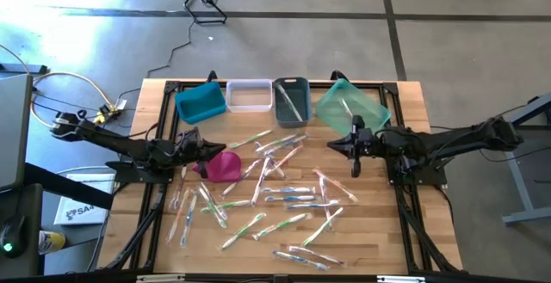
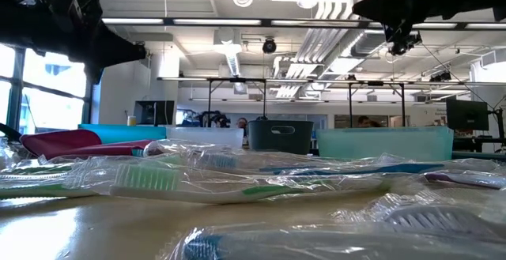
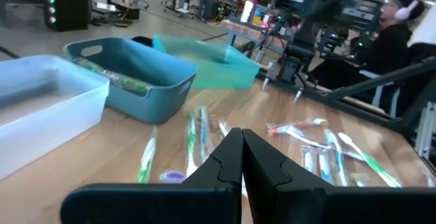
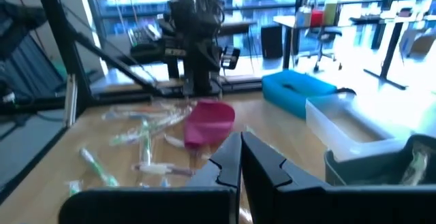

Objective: Pick & Place Toothbrushes
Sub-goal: Put the violet toothbrush into the white bin

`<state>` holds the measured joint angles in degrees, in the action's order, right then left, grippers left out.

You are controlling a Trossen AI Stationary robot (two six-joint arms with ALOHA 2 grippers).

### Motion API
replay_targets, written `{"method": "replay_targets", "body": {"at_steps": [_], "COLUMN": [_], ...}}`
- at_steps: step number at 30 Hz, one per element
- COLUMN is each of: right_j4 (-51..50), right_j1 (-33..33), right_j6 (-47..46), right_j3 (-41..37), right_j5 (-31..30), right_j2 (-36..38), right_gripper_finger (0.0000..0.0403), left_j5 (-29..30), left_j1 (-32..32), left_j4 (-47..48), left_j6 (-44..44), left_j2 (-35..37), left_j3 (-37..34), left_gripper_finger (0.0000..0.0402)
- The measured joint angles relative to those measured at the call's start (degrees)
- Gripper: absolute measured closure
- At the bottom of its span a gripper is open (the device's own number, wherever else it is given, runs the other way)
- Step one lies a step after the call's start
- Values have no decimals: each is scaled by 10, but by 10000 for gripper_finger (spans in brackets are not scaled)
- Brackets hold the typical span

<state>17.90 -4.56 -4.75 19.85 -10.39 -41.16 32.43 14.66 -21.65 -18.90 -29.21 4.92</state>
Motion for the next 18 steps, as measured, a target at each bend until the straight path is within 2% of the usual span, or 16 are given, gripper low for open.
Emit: {"method": "replay_targets", "body": {"at_steps": [3,10,18], "right_j4": [42,56,55], "right_j1": [7,21,32], "right_j6": [-1,0,1], "right_j3": [-23,-32,-32], "right_j5": [0,0,0], "right_j2": [1,0,0], "right_gripper_finger": [399,399,399], "left_j5": [-6,-6,-6], "left_j1": [0,0,0], "left_j4": [3,12,114], "left_j6": [20,37,7], "left_j2": [-29,-114,-220], "left_j3": [26,83,175], "left_gripper_finger": [402,402,402]}}
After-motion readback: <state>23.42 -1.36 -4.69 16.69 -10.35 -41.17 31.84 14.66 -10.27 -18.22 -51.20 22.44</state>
